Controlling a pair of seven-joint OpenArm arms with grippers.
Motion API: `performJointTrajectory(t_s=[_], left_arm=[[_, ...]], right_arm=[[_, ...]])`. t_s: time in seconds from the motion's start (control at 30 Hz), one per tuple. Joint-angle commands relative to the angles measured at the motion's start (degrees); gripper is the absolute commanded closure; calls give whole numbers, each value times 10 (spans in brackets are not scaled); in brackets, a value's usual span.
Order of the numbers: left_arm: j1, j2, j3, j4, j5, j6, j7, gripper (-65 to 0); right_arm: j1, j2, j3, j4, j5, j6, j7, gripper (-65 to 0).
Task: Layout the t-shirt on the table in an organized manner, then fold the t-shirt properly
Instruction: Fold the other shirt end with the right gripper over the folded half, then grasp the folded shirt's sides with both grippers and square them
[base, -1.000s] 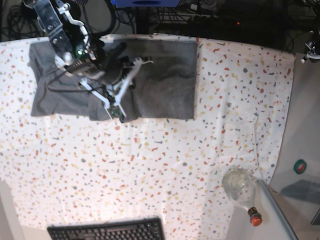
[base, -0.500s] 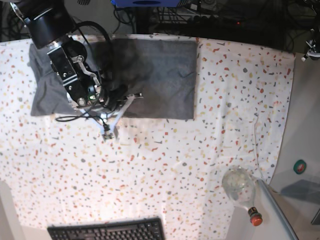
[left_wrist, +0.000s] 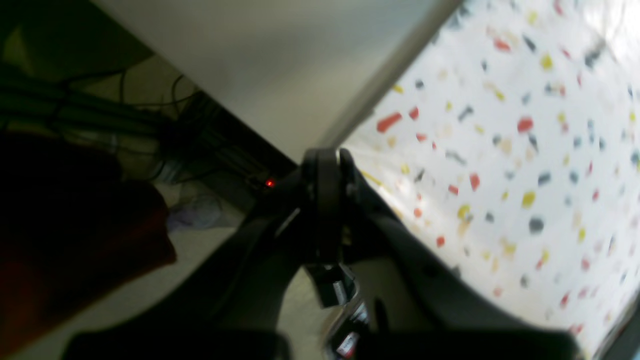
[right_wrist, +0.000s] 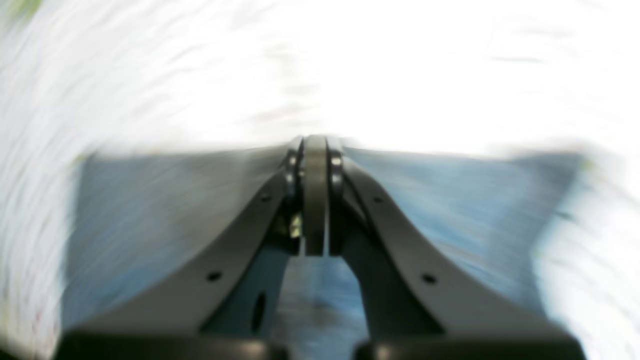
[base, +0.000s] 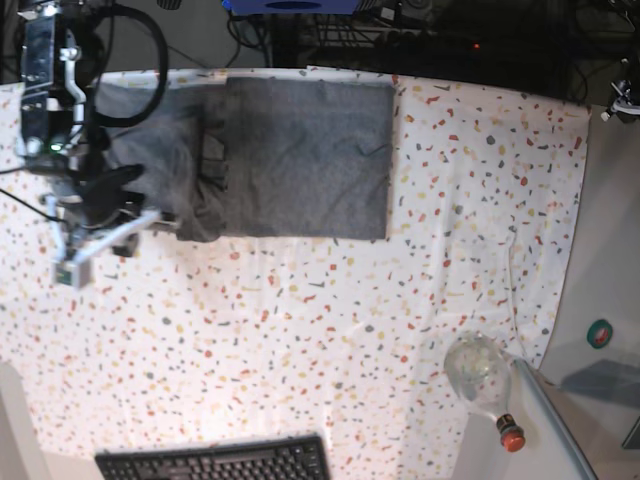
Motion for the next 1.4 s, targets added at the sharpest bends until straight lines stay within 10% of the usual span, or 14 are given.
performJointTrajectory(t_s=[0.0, 0.17, 0.23, 0.37, 0.7, 0.9, 1.37], left_arm=[[1, -21, -3, -5, -2, -14, -12, 0], [-22, -17, 1, -24, -2, -75, -13, 0], [-24, -10, 27, -18, -1, -77, -13, 0], [-24, -13, 120, 15, -1, -77, -19, 0], [-46, 39, 273, -32, 162, -78, -197, 0], [-59, 59, 336, -68, 166, -79, -246, 0], [-135, 95, 469, -152, 170, -75, -281, 0]], right_arm=[[-6, 0, 31, 8, 49, 35, 5, 0], [-37, 5, 224, -90, 271, 206, 4, -521], [-35, 32, 259, -155, 289, 292, -17, -599], [-12, 64, 283, -263, 289, 388, -48, -527], [19, 79, 289, -374, 160, 400, -46, -546], [38, 79, 286, -429, 98, 474, -34, -540], [36, 38, 285, -382, 91, 477, -98, -537]])
